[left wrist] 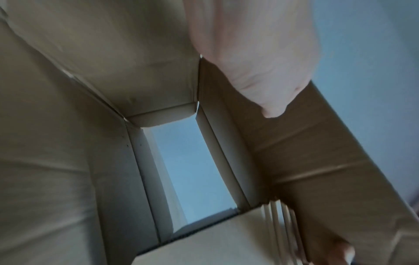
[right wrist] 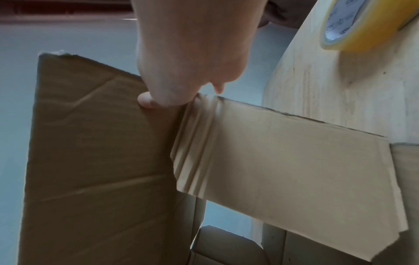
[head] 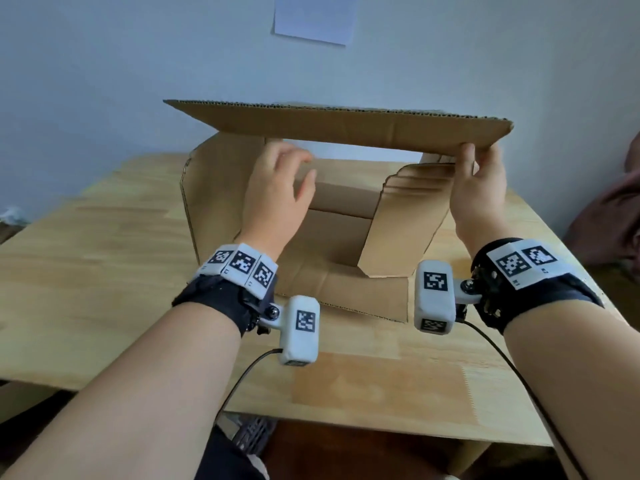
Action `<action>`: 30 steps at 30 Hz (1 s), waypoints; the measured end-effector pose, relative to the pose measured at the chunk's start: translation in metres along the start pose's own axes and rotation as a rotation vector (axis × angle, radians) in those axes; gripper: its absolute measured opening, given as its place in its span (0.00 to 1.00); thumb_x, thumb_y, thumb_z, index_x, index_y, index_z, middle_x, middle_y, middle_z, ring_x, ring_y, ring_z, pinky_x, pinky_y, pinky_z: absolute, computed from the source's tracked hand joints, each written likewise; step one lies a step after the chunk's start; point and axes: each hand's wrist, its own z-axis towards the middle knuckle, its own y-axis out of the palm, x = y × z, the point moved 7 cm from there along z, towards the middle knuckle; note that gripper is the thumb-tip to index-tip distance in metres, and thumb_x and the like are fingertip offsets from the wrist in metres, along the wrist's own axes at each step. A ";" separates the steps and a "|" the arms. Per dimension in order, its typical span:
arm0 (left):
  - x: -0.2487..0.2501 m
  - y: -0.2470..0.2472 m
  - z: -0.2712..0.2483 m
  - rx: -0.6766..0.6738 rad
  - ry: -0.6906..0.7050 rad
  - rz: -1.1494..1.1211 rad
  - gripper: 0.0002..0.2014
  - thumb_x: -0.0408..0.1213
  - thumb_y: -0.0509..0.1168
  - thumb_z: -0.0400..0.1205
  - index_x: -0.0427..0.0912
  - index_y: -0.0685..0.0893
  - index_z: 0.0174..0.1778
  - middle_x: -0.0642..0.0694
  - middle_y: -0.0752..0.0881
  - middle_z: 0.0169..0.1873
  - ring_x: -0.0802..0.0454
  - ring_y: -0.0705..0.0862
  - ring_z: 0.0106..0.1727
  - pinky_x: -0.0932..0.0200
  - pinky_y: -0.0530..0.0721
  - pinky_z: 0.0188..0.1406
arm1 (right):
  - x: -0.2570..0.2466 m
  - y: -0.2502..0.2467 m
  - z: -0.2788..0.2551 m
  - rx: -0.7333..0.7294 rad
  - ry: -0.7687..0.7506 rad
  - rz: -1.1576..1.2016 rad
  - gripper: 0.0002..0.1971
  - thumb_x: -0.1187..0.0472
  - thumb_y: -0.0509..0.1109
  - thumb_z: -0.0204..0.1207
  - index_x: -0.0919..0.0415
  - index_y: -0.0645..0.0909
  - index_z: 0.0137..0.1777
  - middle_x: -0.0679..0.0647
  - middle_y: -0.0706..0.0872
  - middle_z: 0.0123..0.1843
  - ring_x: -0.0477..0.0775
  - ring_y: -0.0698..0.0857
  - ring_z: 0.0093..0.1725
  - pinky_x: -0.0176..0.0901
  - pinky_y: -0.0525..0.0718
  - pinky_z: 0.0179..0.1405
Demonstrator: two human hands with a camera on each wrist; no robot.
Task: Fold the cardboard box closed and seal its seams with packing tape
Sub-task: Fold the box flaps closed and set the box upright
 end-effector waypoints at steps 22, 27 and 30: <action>-0.096 -0.052 0.015 0.134 -0.578 -0.047 0.39 0.54 0.66 0.79 0.54 0.52 0.82 0.43 0.57 0.82 0.50 0.57 0.82 0.39 0.55 0.75 | 0.014 0.006 0.000 0.098 0.110 0.013 0.09 0.55 0.57 0.85 0.60 0.73 0.57 0.58 0.78 0.60 0.53 0.77 0.53 0.42 0.76 0.54; -0.104 -0.046 0.021 0.142 -0.526 -0.158 0.17 0.46 0.67 0.80 0.45 0.77 0.62 0.43 0.67 0.64 0.47 0.73 0.66 0.62 0.73 0.62 | 0.014 0.013 0.001 0.131 0.161 0.149 0.12 0.57 0.55 0.86 0.56 0.68 0.67 0.49 0.77 0.57 0.45 0.79 0.54 0.38 0.77 0.56; -0.092 -0.036 0.020 0.128 -0.480 -0.190 0.17 0.50 0.69 0.78 0.44 0.80 0.57 0.46 0.65 0.57 0.45 0.79 0.57 0.55 0.80 0.61 | 0.005 0.033 -0.010 0.050 0.231 0.212 0.28 0.52 0.58 0.85 0.51 0.53 0.81 0.45 0.77 0.66 0.41 0.79 0.61 0.38 0.78 0.64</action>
